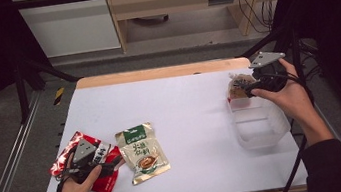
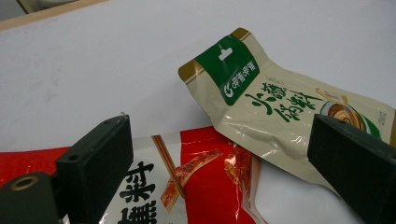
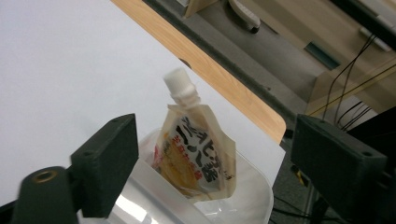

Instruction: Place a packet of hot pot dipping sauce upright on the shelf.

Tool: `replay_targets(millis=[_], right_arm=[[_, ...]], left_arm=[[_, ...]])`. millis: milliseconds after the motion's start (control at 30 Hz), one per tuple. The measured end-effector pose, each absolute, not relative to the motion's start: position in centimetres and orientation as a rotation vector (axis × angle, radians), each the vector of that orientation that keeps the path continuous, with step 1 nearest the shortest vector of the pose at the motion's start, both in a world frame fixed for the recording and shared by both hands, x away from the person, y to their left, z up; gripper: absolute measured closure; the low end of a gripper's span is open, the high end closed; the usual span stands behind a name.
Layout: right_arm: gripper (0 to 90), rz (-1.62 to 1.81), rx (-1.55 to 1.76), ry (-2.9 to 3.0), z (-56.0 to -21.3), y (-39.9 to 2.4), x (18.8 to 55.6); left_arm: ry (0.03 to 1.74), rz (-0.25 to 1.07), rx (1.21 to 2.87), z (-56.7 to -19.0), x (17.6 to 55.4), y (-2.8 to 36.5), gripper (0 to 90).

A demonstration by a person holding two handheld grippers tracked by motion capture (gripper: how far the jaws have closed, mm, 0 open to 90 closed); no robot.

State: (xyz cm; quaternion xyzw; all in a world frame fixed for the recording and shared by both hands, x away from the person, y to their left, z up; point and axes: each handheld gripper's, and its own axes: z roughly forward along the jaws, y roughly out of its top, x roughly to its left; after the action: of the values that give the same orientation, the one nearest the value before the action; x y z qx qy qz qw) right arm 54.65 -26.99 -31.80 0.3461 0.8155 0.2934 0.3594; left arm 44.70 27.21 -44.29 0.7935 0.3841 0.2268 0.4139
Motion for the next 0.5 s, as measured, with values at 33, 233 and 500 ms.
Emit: replay_targets(millis=[33, 233, 500], right_arm=[[12.5, 0.757, 0.893, 2.103, -31.8, -27.0, 54.7], [11.9, 0.829, 0.844, 2.099, -31.6, -23.2, 51.5], [12.8, 0.898, 0.767, 2.129, -32.6, -18.5, 49.5]], left_arm=[[0.969, 0.569, 1.994, -44.3, 44.7, 27.2, 6.9], [0.952, 0.565, 2.004, -44.3, 44.7, 27.1, 6.8], [0.932, 0.555, 1.994, -44.2, 44.6, 27.1, 6.3]])
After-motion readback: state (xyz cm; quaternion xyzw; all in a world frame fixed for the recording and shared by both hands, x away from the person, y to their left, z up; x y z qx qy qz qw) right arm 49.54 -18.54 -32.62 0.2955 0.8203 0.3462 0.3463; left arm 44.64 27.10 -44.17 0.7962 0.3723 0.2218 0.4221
